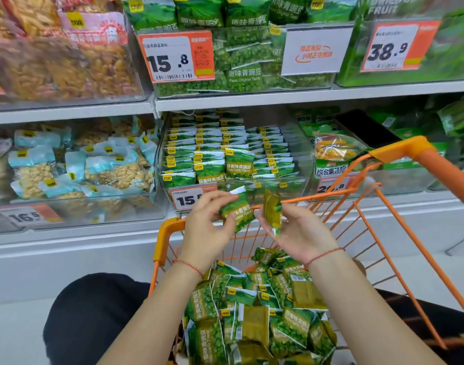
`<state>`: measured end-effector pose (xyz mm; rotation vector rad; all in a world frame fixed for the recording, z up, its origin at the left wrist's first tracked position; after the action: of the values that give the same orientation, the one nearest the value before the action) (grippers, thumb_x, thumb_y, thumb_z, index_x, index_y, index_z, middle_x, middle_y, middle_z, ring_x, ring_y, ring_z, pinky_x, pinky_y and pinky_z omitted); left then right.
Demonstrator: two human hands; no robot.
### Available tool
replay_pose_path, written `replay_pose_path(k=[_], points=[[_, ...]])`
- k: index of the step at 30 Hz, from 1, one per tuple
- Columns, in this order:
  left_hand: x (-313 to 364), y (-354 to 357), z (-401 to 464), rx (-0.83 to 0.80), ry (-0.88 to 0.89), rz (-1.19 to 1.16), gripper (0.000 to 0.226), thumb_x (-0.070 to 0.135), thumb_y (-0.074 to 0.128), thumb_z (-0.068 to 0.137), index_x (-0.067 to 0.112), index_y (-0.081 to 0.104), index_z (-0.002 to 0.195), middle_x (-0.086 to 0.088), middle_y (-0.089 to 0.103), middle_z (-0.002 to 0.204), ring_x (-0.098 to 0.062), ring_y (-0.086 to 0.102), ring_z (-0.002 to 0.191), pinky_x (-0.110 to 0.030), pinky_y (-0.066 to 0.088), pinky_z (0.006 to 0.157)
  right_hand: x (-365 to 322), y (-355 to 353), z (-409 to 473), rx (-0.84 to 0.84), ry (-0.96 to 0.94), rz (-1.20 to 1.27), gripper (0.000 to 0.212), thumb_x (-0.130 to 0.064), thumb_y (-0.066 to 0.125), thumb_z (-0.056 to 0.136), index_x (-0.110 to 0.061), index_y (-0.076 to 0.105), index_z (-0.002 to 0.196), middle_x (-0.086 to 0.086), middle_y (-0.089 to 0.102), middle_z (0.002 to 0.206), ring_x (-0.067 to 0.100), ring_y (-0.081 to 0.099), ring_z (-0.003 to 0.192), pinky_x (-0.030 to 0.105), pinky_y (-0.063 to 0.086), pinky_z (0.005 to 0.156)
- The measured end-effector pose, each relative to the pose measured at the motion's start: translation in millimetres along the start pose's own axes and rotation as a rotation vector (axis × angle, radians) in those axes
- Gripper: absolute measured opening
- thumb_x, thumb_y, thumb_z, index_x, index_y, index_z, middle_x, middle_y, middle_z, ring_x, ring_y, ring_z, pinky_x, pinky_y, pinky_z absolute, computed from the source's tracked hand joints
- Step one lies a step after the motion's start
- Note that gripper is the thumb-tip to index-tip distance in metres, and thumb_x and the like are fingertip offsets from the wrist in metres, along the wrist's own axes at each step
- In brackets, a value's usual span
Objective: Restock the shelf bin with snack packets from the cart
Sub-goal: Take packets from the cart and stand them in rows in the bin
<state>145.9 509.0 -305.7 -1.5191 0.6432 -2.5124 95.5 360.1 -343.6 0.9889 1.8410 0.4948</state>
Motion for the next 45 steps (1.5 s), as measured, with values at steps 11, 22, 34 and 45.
replay_pose_path(k=[11, 22, 34, 45], points=[[-3, 12, -5, 0.036, -0.248, -0.424, 0.040, -0.011, 0.065, 0.080, 0.023, 0.059, 0.099, 0.006, 0.064, 0.096, -0.002, 0.063, 0.084, -0.016, 0.050, 0.072, 6, -9, 2, 0.110, -0.218, -0.222, 0.039, -0.009, 0.061, 0.087, -0.008, 0.054, 0.126, 0.005, 0.067, 0.099, 0.016, 0.061, 0.084, 0.027, 0.045, 0.076], [-5, 25, -1, -0.244, -0.486, -0.913, 0.045, 0.018, 0.063, 0.063, 0.011, 0.061, 0.107, -0.008, 0.065, 0.107, -0.020, 0.063, 0.095, -0.037, 0.056, 0.081, -10, 2, -7, 0.045, -0.336, -0.216, 0.029, -0.009, 0.063, 0.083, -0.010, 0.065, 0.112, 0.005, 0.070, 0.104, 0.016, 0.064, 0.088, 0.027, 0.050, 0.075], [23, 7, 97, -0.497, -0.179, 0.242, 0.038, 0.030, 0.078, 0.076, 0.010, 0.067, 0.106, -0.008, 0.070, 0.104, -0.022, 0.065, 0.097, -0.040, 0.050, 0.089, -69, 49, 12, 0.080, -0.670, -0.791, 0.013, -0.024, 0.061, 0.091, -0.022, 0.072, 0.096, -0.011, 0.067, 0.095, -0.008, 0.060, 0.089, 0.010, 0.045, 0.080], [12, 46, 146, -0.649, 0.118, 0.968, 0.060, 0.036, 0.065, 0.087, 0.016, 0.042, 0.139, -0.007, 0.054, 0.135, -0.028, 0.049, 0.125, -0.039, 0.033, 0.103, -92, 53, 75, 0.270, -0.440, -1.541, 0.075, -0.046, 0.015, 0.102, 0.008, 0.066, 0.097, 0.027, 0.066, 0.094, 0.033, 0.058, 0.075, 0.033, 0.043, 0.062]])
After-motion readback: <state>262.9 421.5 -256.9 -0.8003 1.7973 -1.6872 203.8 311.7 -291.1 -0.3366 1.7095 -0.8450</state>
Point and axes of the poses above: each hand's wrist, its own z-axis towards the middle knuckle, its own y-axis out of the palm, x = y × z, the point moved 7 cm from there along z, towards the middle knuckle
